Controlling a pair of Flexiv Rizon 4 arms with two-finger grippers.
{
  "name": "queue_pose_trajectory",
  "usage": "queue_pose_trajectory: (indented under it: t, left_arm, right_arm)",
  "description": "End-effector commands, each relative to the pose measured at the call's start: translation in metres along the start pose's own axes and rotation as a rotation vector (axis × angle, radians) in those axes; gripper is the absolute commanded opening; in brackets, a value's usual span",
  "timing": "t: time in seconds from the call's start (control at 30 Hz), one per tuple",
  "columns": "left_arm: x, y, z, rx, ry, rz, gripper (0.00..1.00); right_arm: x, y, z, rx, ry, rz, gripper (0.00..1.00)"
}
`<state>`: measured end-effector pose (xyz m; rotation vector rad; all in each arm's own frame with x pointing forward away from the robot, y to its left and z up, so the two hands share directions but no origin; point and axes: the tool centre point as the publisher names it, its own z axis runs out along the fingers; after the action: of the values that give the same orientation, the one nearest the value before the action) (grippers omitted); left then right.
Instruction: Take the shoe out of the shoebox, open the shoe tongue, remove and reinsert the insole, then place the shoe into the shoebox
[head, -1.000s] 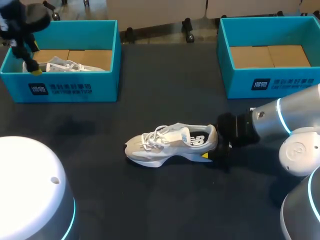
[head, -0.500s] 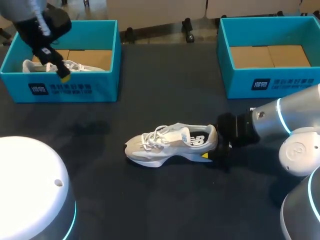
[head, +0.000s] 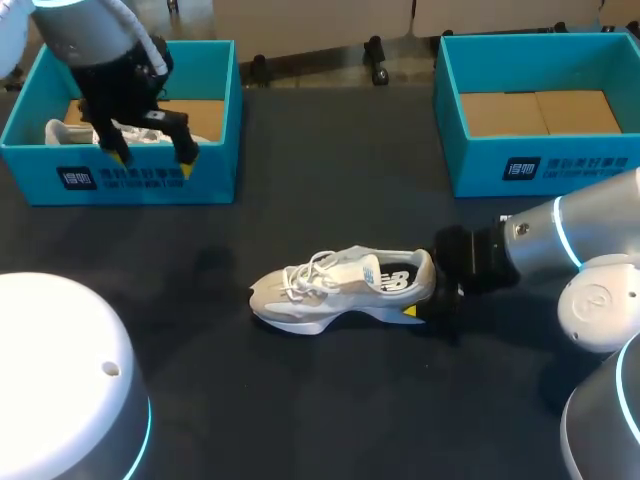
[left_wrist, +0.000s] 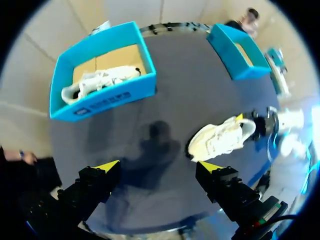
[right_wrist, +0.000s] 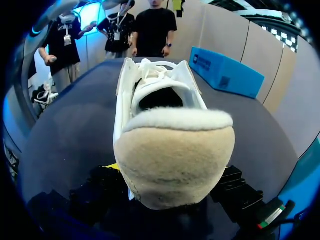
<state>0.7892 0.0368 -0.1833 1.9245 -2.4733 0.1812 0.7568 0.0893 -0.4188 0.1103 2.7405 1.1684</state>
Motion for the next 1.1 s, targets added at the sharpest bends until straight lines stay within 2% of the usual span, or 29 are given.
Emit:
queue_pose_trajectory:
  t: [0.03, 0.37, 1.1]
  left_arm:
    - [0.015, 0.004, 0.011, 0.003, 0.004, -0.110, 1.00]
    - [0.066, 0.012, 0.030, -0.048, 0.005, -0.103, 1.00]
    - [0.066, 0.012, 0.030, -0.048, 0.005, -0.103, 1.00]
  right_arm:
    - [0.001, 0.001, 0.003, 0.007, -0.003, 0.001, 0.00]
    - [0.001, 0.001, 0.003, 0.007, -0.003, 0.001, 0.00]
    - [0.001, 0.001, 0.003, 0.007, -0.003, 0.001, 0.00]
